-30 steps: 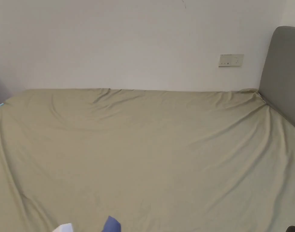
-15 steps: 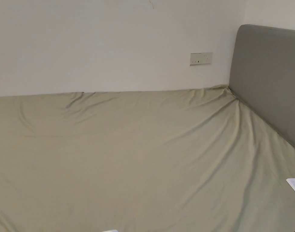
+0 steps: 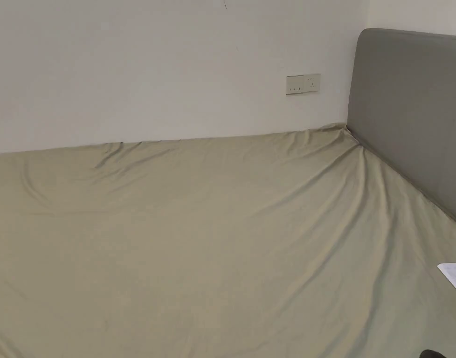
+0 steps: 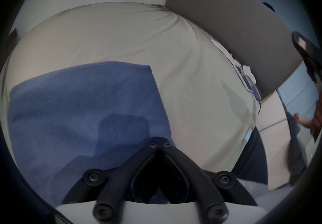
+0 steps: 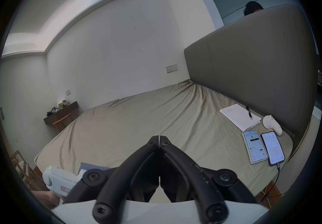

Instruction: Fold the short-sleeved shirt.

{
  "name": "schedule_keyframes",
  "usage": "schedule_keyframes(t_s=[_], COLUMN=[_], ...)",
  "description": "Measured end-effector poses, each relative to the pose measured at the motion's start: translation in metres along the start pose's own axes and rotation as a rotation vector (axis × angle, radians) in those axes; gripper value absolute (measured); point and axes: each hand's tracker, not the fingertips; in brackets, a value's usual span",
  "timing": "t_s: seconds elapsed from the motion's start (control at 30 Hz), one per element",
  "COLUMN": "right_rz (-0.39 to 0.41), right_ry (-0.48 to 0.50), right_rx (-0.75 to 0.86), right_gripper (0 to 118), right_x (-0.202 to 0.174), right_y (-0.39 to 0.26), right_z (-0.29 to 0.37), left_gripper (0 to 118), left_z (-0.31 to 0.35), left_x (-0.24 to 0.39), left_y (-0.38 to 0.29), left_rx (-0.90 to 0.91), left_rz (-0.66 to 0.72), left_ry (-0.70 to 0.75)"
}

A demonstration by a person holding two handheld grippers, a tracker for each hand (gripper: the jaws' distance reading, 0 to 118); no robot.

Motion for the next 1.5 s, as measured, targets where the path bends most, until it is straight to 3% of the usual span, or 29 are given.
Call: schedule_keyframes(t_s=[0.13, 0.27, 0.4, 0.53, 0.67, 0.73, 0.8, 0.87, 0.9, 0.93, 0.97, 1.0, 1.03, 1.17, 1.23, 1.3, 1.37, 1.4, 1.5], right_rz=[0.060, 0.132, 0.195, 0.287, 0.469, 0.493, 0.488, 0.484, 0.484, 0.482, 0.474, 0.451, 0.437, 0.388, 0.360, 0.328, 0.284, 0.242, 0.076], right_ry=[0.057, 0.169, 0.354, 0.445, 0.339, 0.314, 0.325, 0.320, 0.325, 0.332, 0.338, 0.344, 0.347, 0.359, 0.365, 0.371, 0.381, 0.389, 0.402], right_rx=[-0.044, -0.152, -0.276, -0.492, -0.790, -0.879, -0.827, -0.864, -0.871, -0.873, -0.874, -0.877, -0.877, -0.869, -0.861, -0.849, -0.832, -0.821, -0.780], right_gripper=[1, 1, 1, 1, 1, 1, 1, 1, 1, 1, 1, 1, 1, 1, 1, 1, 1, 1, 1], right_x=[-0.014, -0.044, -0.087, -0.128, -0.149, -0.150, -0.152, -0.154, -0.152, -0.149, -0.147, -0.144, -0.142, -0.137, -0.129, -0.124, -0.121, -0.116, -0.094], right_y=[0.003, -0.002, -0.024, -0.060, -0.108, -0.129, -0.122, -0.114, -0.116, -0.115, -0.115, -0.114, -0.114, -0.114, -0.119, -0.120, -0.121, -0.121, -0.122], right_z=[-0.006, -0.035, -0.077, -0.125, -0.175, -0.190, -0.189, -0.194, -0.196, -0.195, -0.196, -0.196, -0.197, -0.193, -0.194, -0.193, -0.188, -0.187, -0.181], left_gripper=[0, 0, 0, 0, 0, 0, 0, 13, 30, 58, 95, 113, 118, 106, 103, 79, 38, 37, 28], left_z=[0.030, 0.086, 0.140, 0.162, 0.172, 0.172, 0.166, 0.159, 0.154, 0.145, 0.135, 0.122, 0.109, 0.067, 0.060, 0.070, 0.066, 0.067, 0.078], left_x=[-0.025, -0.060, -0.110, -0.158, -0.185, -0.193, -0.201, -0.204, -0.204, -0.204, -0.205, -0.206, -0.207, -0.215, -0.212, -0.186, -0.174, -0.168, -0.181], left_y=[0.016, 0.018, 0.003, -0.023, -0.056, -0.068, -0.073, -0.072, -0.067, -0.063, -0.060, -0.058, -0.053, -0.048, -0.046, -0.030, -0.025, -0.024, -0.014], left_rx=[0.052, 0.226, 0.378, 0.416, 0.410, 0.401, 0.380, 0.352, 0.322, 0.285, 0.251, 0.215, 0.184, 0.112, 0.175, 0.119, 0.068, 0.047, 0.057], left_rz=[0.137, 0.197, 0.360, 0.542, 0.639, 0.665, 0.686, 0.683, 0.654, 0.608, 0.598, 0.609, 0.626, 0.715, 0.735, 0.771, 0.713, 0.658, 0.685], left_ry=[-0.111, -0.090, -0.093, -0.087, -0.054, -0.061, -0.079, -0.093, -0.107, -0.131, -0.154, -0.183, -0.223, -0.367, -0.438, -0.477, -0.324, -0.225, -0.289])
